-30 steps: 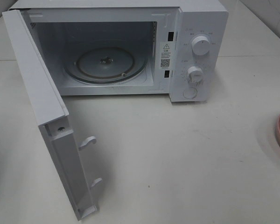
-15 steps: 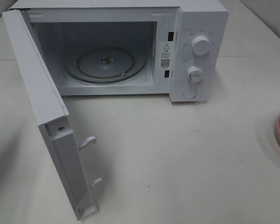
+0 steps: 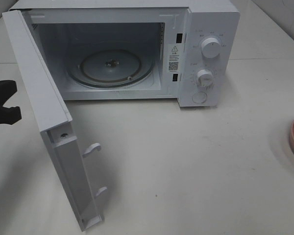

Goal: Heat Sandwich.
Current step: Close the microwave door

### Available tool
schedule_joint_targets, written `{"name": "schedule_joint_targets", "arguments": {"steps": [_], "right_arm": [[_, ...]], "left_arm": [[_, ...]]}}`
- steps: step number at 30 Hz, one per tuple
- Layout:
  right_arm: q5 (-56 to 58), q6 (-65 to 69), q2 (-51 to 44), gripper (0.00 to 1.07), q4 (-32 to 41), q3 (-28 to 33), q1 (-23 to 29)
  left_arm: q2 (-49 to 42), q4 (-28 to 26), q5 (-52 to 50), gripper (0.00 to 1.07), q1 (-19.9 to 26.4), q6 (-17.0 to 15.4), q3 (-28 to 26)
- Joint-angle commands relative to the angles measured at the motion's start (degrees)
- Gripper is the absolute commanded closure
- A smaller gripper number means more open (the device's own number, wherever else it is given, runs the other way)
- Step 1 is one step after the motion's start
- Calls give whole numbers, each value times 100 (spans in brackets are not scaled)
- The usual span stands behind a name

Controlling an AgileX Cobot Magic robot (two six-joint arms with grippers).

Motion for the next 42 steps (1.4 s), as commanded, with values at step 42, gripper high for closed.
{"name": "schedule_joint_targets", "arguments": {"steps": [42], "right_arm": [[-34,46,-166,32,-46,-17,-23]], "left_arm": [[1684,-2412,665,107,-2492,905,-2487]]}}
